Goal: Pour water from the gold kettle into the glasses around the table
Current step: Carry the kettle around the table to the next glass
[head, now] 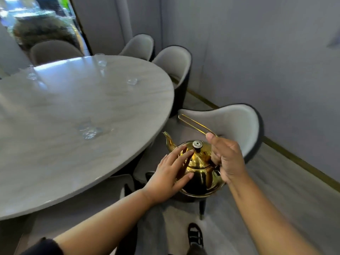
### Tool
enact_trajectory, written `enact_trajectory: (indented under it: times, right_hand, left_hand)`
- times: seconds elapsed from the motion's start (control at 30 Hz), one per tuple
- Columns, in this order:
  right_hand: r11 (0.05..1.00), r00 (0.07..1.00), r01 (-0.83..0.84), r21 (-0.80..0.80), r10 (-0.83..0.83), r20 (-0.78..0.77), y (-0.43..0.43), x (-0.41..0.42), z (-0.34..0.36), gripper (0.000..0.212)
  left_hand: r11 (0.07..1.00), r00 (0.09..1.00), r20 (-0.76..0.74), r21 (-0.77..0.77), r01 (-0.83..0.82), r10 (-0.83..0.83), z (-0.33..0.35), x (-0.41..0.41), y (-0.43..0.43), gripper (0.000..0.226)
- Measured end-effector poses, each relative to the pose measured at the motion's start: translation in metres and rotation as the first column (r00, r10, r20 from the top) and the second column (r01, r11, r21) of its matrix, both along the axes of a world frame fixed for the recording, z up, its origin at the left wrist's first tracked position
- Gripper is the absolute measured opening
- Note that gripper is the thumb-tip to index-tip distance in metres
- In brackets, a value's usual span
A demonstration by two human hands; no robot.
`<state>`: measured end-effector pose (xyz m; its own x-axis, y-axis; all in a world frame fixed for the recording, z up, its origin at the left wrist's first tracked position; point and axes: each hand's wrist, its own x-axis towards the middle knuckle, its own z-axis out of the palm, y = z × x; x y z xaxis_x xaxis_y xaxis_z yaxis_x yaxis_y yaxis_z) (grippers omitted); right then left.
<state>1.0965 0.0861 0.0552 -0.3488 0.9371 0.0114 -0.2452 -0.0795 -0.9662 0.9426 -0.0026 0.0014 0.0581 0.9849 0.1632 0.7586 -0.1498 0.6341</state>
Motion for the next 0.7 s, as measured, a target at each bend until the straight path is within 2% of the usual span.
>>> enact_trajectory:
  times: [0.2, 0.4, 0.53, 0.7]
  right_hand:
    - [0.98, 0.979, 0.2, -0.018, -0.199, 0.05, -0.013, 0.082, 0.001, 0.051]
    - [0.944, 0.941, 0.33, -0.028, -0.326, 0.089, 0.008, 0.161, -0.004, 0.05]
    - [0.93, 0.927, 0.365, -0.029, -0.361, 0.099, 0.041, 0.212, -0.01, 0.05]
    - [0.949, 0.938, 0.314, -0.018, -0.308, 0.162, 0.102, 0.268, -0.013, 0.053]
  left_hand:
    - [0.978, 0.978, -0.004, 0.001, 0.209, -0.209, -0.006, 0.066, 0.017, 0.057]
    - [0.933, 0.933, -0.021, -0.043, 0.357, -0.358, -0.009, 0.138, 0.062, 0.057]
    - [0.921, 0.922, 0.021, -0.039, 0.388, -0.387, -0.016, 0.188, 0.102, 0.058]
    - [0.94, 0.938, 0.088, -0.047, 0.339, -0.334, -0.026, 0.251, 0.153, 0.059]
